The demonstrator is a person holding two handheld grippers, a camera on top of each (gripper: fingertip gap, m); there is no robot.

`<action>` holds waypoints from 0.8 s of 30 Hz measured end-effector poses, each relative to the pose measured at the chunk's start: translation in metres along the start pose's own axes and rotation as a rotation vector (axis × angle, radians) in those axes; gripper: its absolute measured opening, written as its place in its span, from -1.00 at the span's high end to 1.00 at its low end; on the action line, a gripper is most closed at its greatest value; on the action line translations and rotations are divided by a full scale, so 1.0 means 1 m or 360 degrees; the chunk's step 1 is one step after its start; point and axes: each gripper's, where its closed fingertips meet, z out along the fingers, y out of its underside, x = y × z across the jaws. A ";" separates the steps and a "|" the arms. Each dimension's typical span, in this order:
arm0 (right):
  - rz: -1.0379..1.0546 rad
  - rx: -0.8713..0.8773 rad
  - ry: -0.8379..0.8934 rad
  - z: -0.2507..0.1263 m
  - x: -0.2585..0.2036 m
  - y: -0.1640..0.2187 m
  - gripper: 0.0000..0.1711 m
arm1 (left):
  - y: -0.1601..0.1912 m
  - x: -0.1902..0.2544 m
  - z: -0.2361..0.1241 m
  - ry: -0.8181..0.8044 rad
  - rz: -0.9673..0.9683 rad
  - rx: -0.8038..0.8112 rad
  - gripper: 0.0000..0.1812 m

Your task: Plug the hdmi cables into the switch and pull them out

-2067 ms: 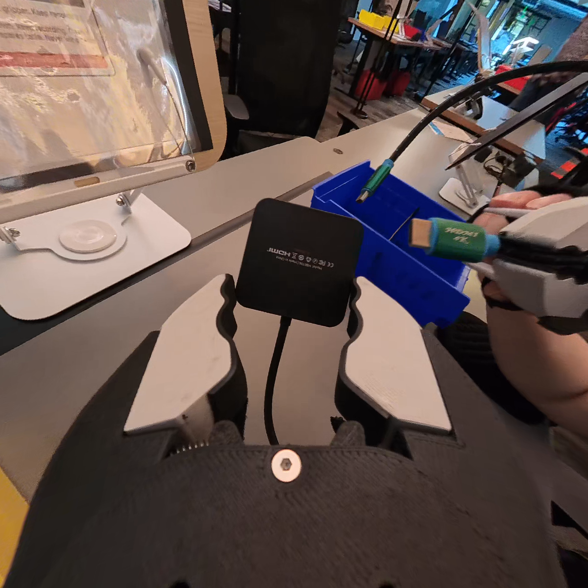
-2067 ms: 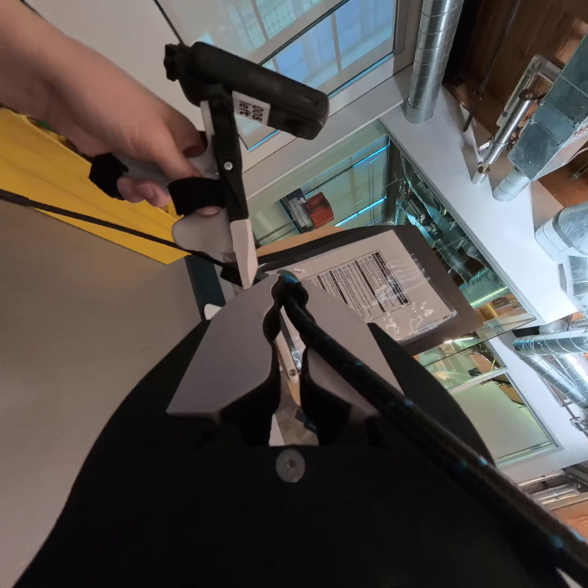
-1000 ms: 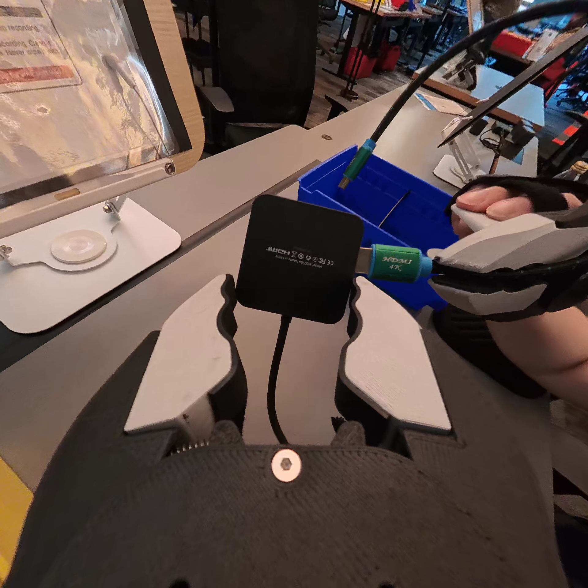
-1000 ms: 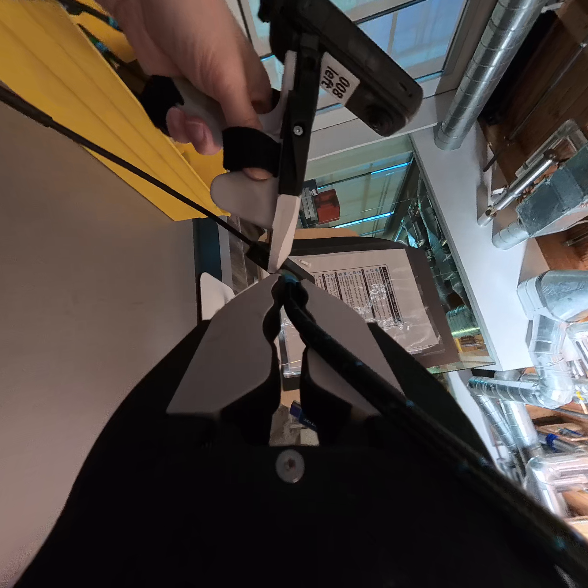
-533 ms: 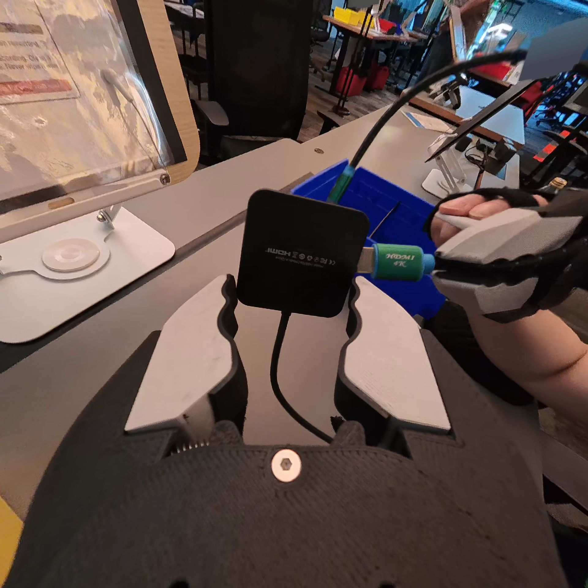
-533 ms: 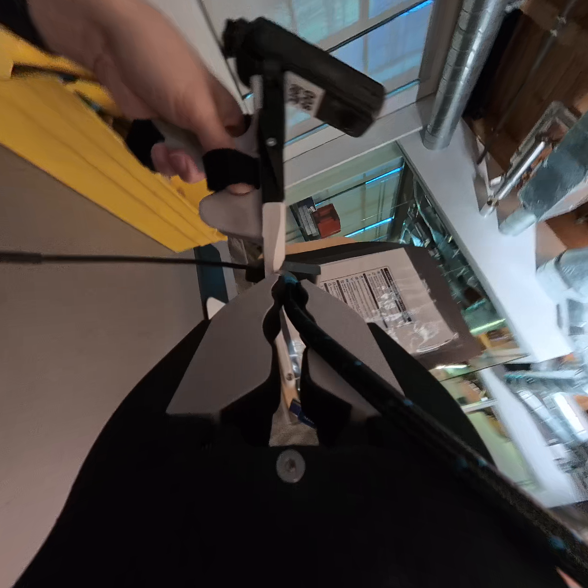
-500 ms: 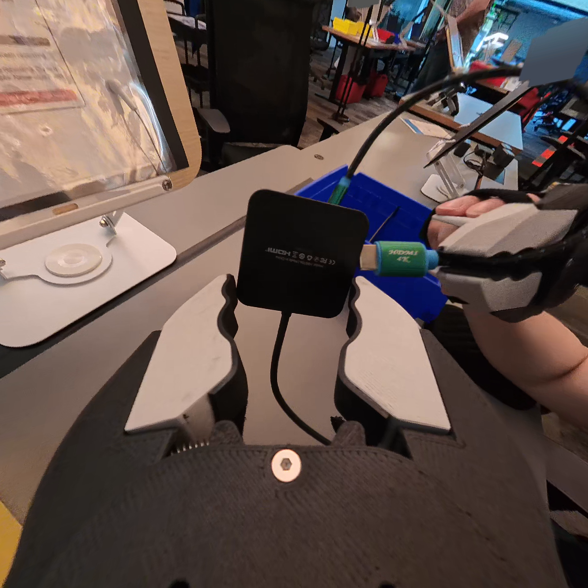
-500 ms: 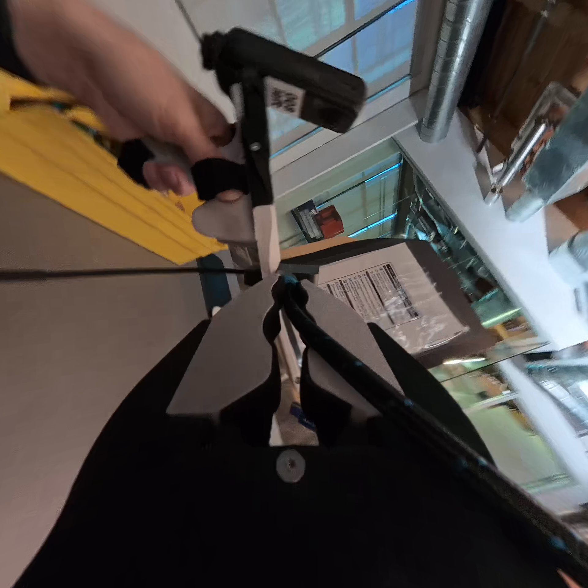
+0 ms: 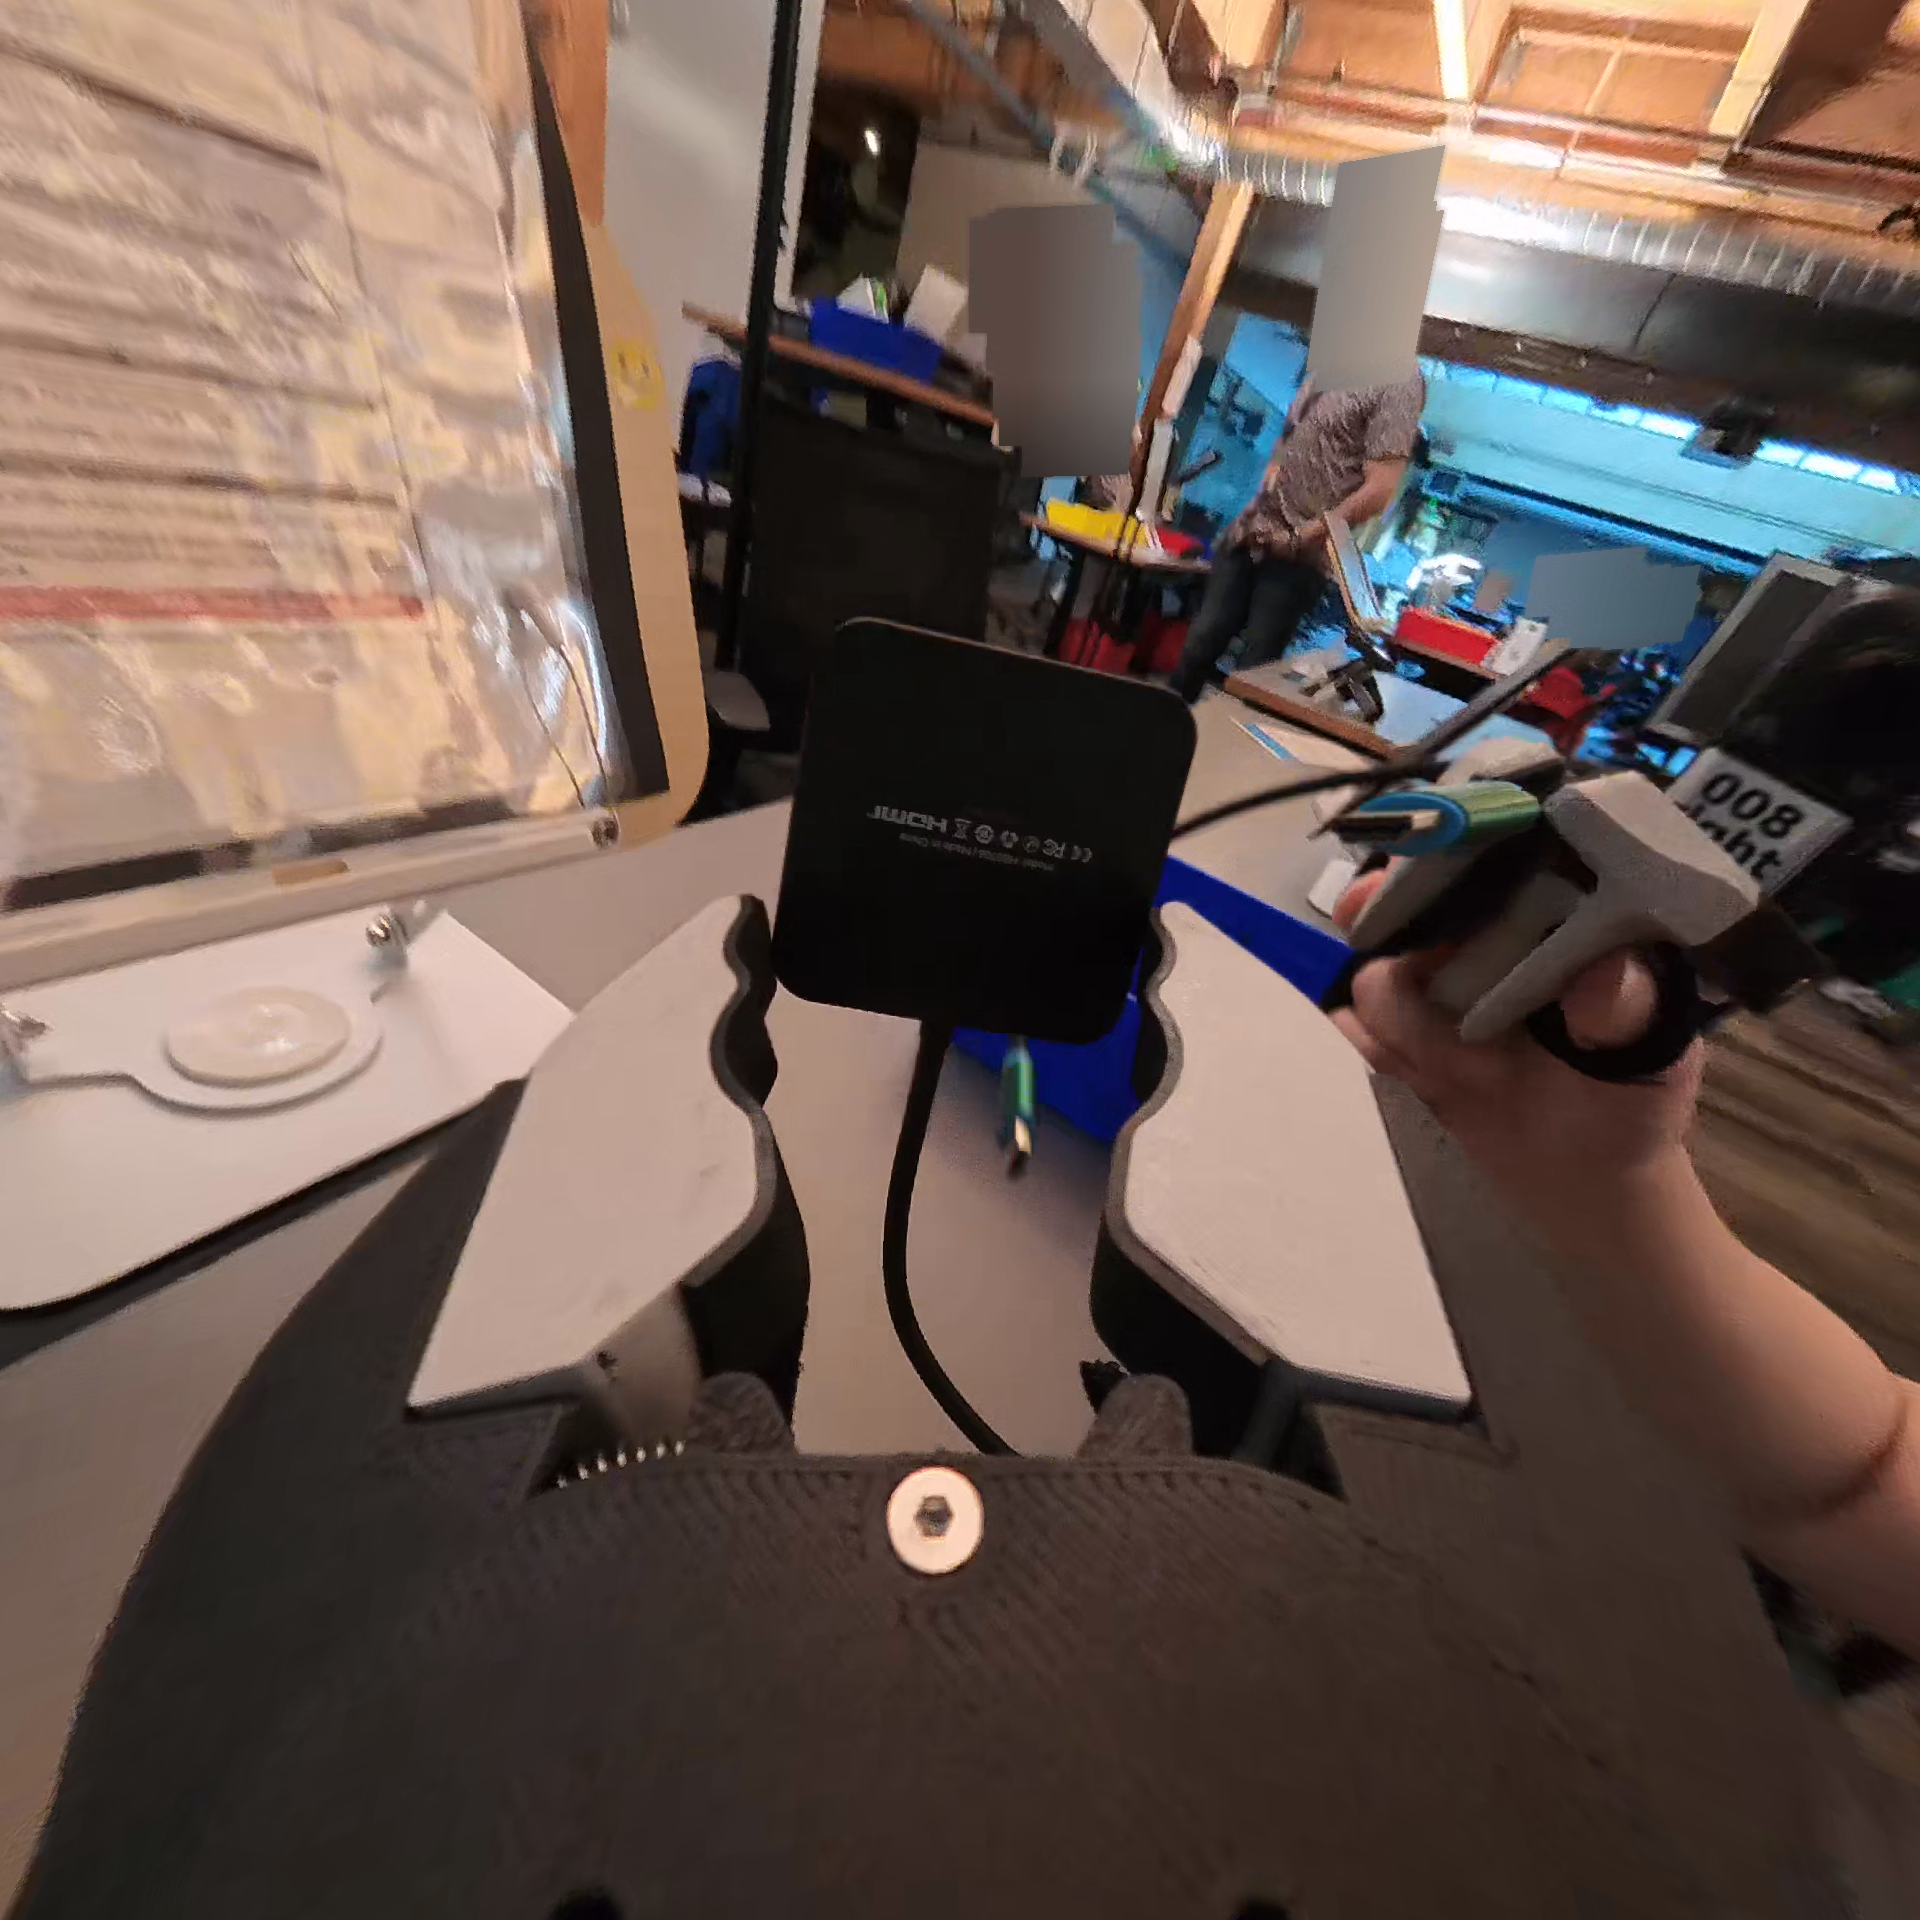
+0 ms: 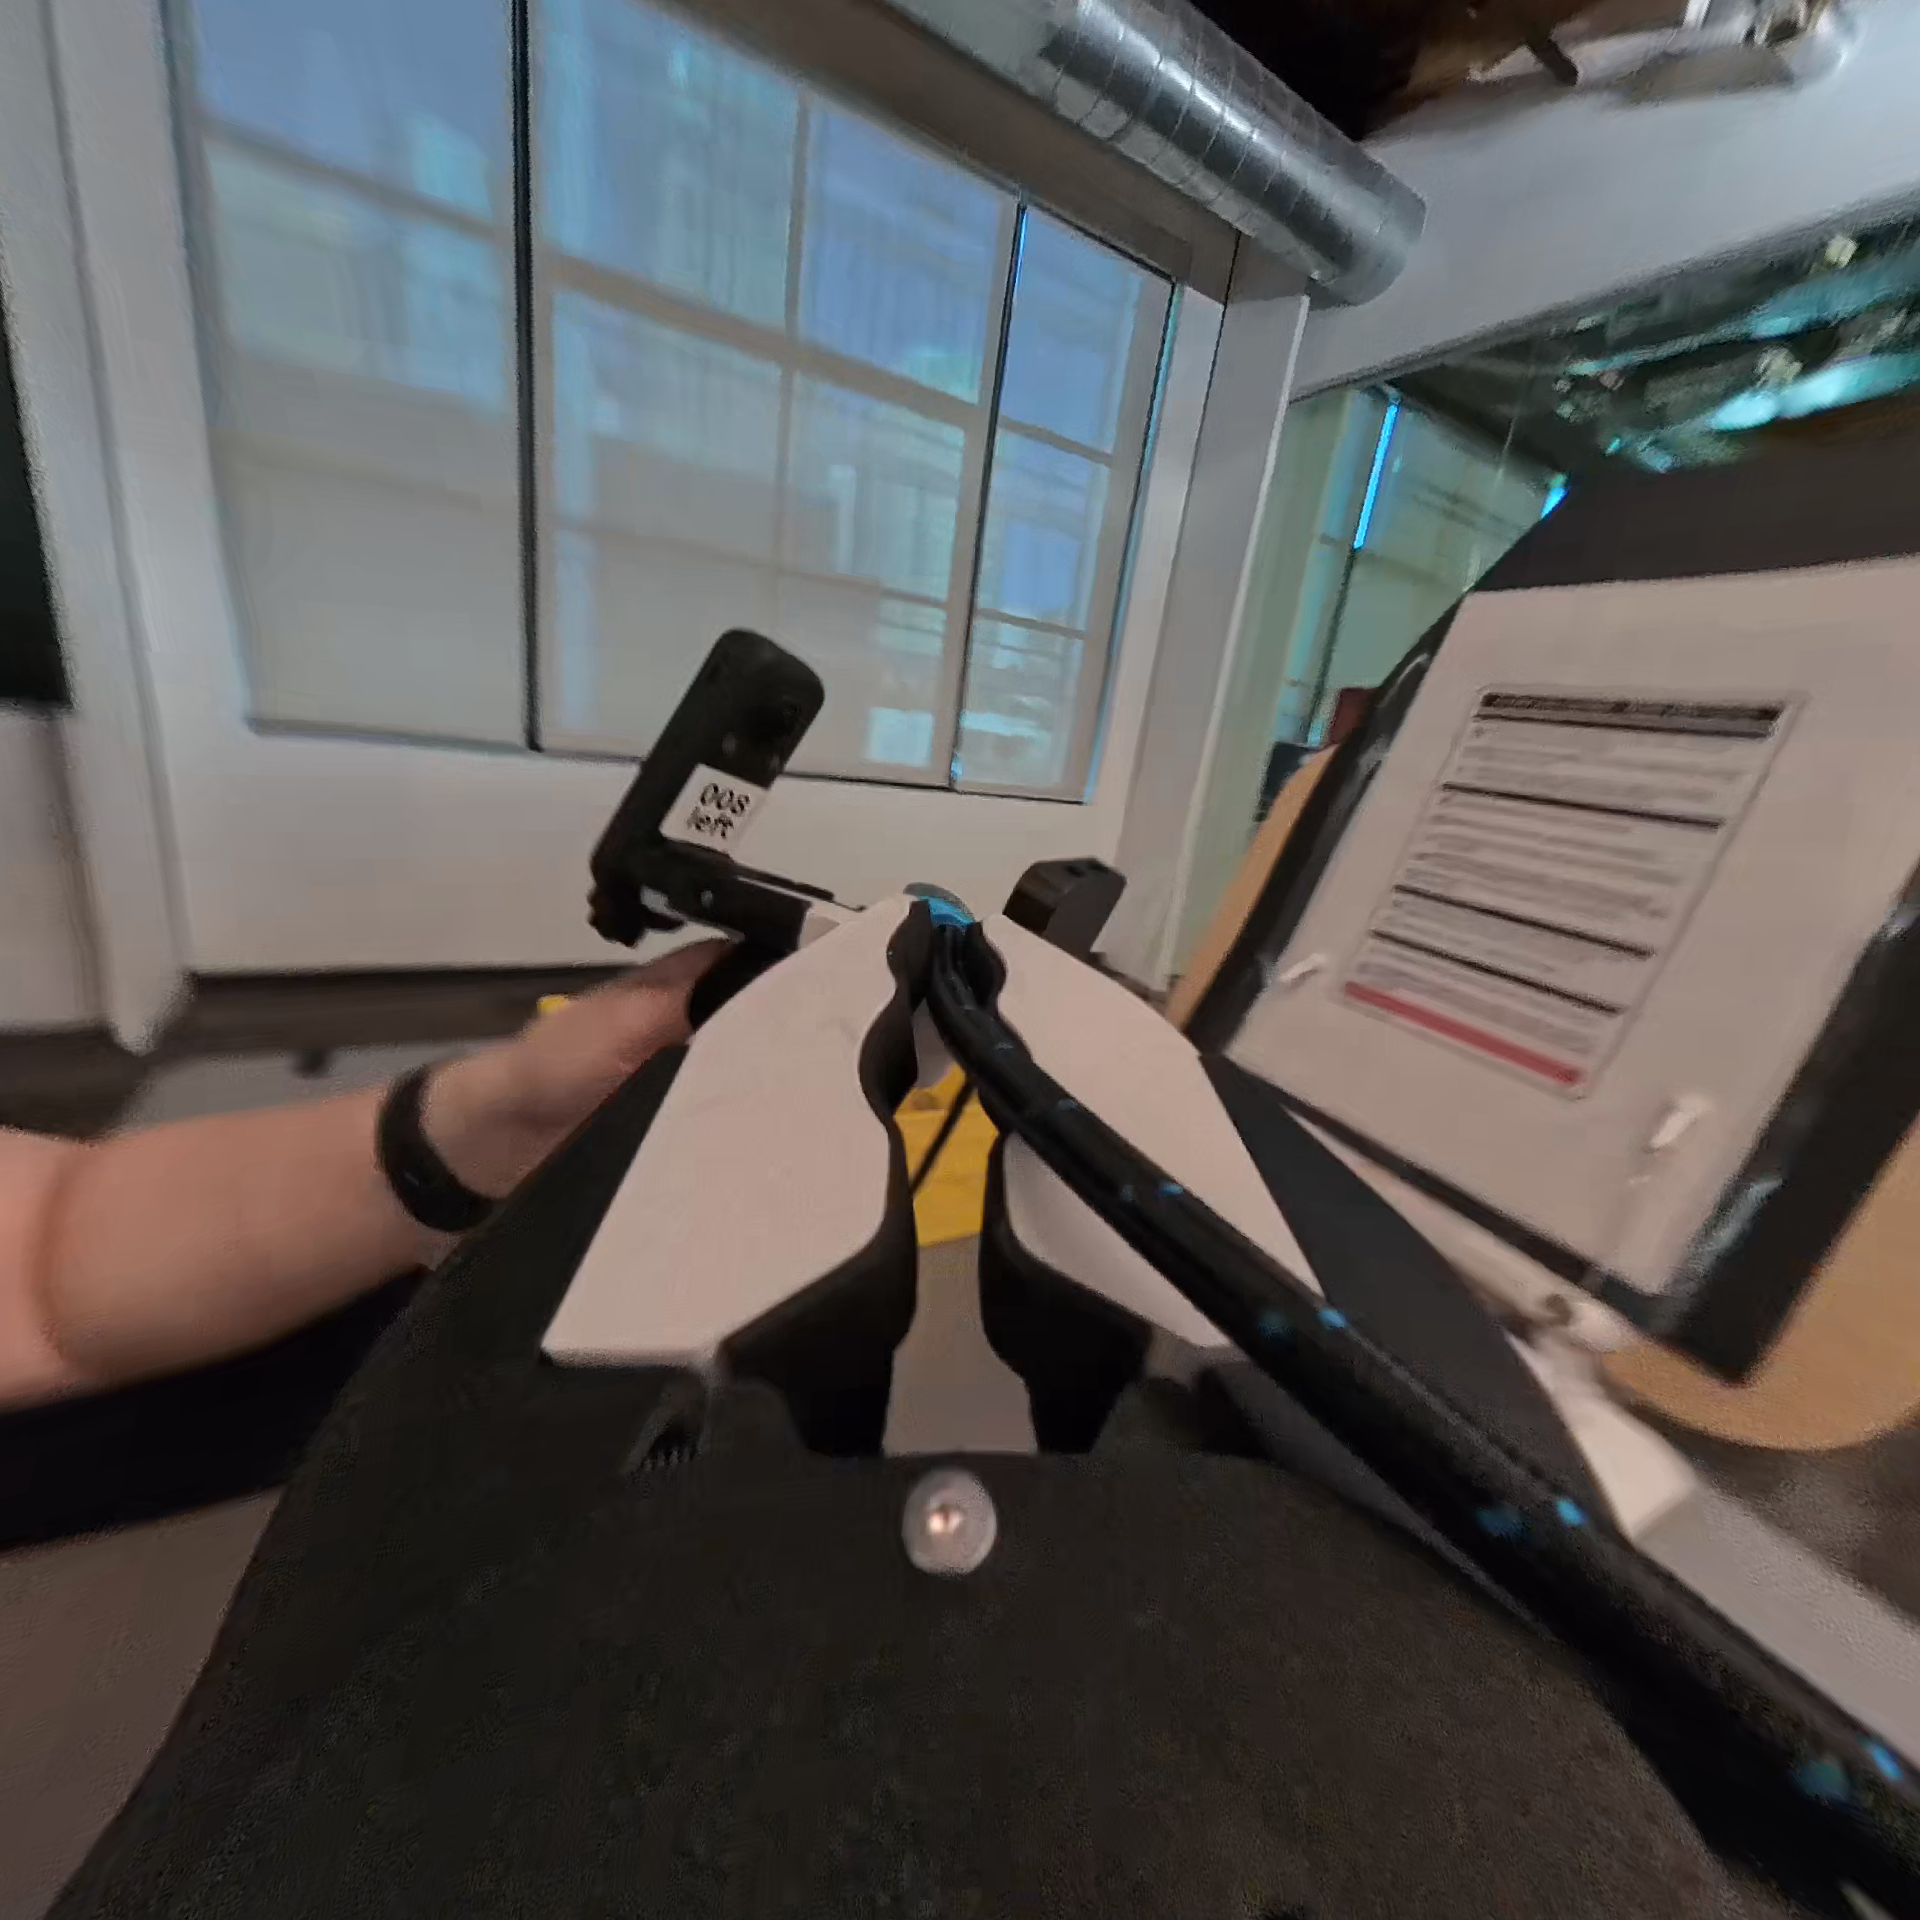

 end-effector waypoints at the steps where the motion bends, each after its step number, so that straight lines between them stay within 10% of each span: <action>1: 0.0123 0.0030 -0.0027 0.001 -0.001 0.000 0.93 | -0.005 0.000 -0.002 -0.0025 0.0044 0.0048 0.26; 12: 0.1483 0.0473 -0.0254 0.005 0.001 0.001 0.93 | -0.047 0.007 -0.034 -0.0481 0.0809 0.0471 0.26; 24: 0.1773 0.0552 -0.0287 0.008 -0.004 0.007 0.92 | -0.057 0.038 -0.043 -0.0655 0.1202 0.0629 0.26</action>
